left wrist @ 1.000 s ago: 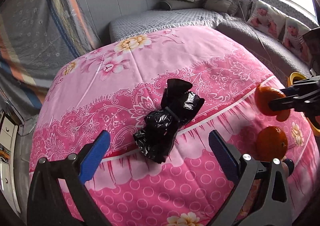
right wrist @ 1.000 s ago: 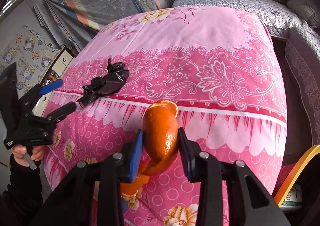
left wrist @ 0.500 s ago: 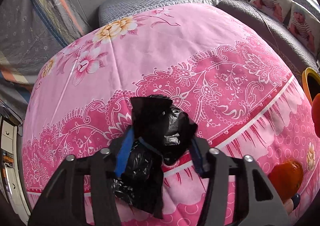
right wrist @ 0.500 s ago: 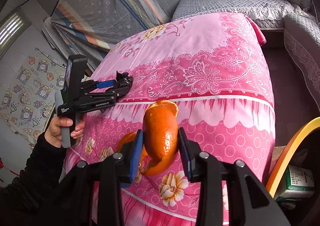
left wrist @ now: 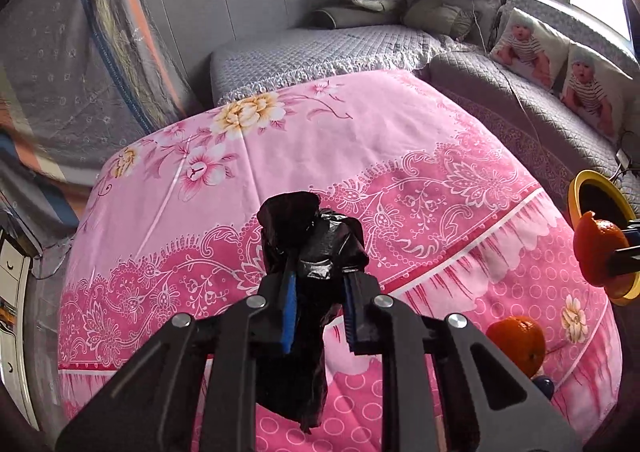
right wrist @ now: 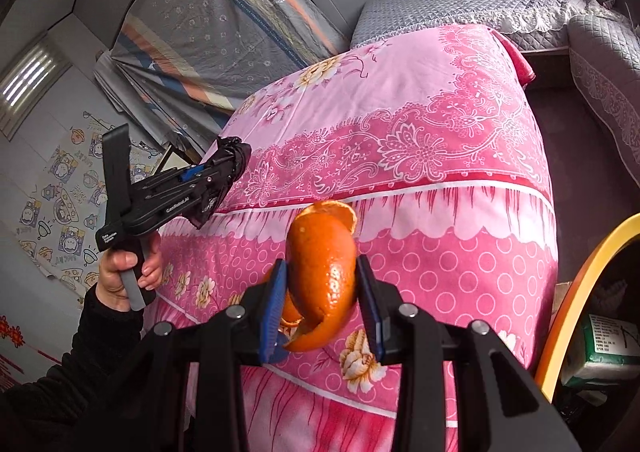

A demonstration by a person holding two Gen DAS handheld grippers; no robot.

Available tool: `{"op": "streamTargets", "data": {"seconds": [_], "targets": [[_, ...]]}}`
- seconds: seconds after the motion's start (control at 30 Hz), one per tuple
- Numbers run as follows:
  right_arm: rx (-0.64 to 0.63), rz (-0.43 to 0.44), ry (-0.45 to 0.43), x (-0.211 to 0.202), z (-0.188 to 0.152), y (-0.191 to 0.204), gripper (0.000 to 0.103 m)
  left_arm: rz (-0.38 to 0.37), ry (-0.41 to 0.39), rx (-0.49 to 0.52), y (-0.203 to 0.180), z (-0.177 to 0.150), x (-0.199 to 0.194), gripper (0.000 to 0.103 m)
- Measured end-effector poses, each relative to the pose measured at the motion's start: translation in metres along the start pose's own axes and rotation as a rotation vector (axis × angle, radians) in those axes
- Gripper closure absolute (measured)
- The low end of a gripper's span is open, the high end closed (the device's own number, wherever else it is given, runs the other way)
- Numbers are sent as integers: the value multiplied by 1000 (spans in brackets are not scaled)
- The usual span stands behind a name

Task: Collect trash
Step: 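Carry the black bag with the left tool toward the bin while the right tool carries the peel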

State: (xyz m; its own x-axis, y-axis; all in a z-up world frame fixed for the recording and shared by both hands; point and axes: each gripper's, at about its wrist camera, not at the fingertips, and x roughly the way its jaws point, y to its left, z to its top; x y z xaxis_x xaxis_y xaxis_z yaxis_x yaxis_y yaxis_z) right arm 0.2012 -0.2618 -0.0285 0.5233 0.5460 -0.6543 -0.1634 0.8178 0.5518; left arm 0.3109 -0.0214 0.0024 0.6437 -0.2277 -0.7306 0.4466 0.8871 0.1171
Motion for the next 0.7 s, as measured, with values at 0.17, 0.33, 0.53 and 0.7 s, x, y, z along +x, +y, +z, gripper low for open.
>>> {"op": "streamTargets", "data": {"seconds": [0.17, 0.33, 0.53, 0.7], "targets": [[19, -9, -37, -17, -5, -3, 70, -26, -91, 7, -25, 1, -36, 85], [63, -32, -104, -46, -11, -19, 70, -96, -156, 42, -67, 9, -61, 85], [127, -90, -193, -91, -26, -51, 70, -150, -222, 127, -135, 22, -79, 85], [192, -137, -262, -127, -42, -81, 70, -187, -252, 176, -189, 31, -86, 85]]}}
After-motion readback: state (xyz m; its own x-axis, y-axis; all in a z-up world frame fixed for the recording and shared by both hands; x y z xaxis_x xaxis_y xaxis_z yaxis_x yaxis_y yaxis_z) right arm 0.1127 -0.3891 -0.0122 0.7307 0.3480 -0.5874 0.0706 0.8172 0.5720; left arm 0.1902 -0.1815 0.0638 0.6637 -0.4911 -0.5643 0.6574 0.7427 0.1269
